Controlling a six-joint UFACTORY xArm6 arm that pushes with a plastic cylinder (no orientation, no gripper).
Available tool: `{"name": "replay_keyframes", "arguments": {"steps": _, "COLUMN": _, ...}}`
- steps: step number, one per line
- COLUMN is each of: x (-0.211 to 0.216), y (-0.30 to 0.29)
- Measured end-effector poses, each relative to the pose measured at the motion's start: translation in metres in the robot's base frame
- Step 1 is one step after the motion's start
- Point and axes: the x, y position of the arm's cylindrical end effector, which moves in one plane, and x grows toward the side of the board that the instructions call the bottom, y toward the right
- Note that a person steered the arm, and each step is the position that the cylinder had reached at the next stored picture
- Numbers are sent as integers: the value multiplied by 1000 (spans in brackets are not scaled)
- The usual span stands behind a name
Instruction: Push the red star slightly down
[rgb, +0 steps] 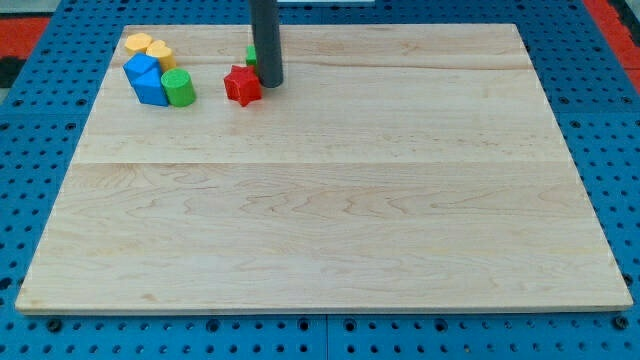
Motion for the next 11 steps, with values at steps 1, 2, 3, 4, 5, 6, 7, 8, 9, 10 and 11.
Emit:
{"name": "replay_keyframes", "arguments": {"steps": 1, "x": -8, "y": -5}}
{"name": "replay_keyframes", "arguments": {"steps": 2, "x": -13, "y": 2}}
{"name": "replay_keyframes", "arguments": {"steps": 3, "x": -7, "y": 24}}
{"name": "replay_keyframes", "arguments": {"steps": 4, "x": 46, "y": 28}}
{"name": "replay_keyframes", "arguments": {"steps": 5, "x": 77, "y": -10}}
{"name": "replay_keyframes", "arguments": {"steps": 6, "x": 69, "y": -49}}
{"name": "replay_keyframes", "arguments": {"steps": 7, "x": 54, "y": -65}}
{"name": "replay_keyframes", "arguments": {"steps": 8, "x": 37, "y": -73}}
{"name": "replay_keyframes", "arguments": {"steps": 9, "x": 15, "y": -74}}
{"name": "replay_keyframes", "arguments": {"steps": 10, "x": 0, "y": -74}}
{"name": "replay_keyframes", "arguments": {"steps": 11, "x": -9, "y": -66}}
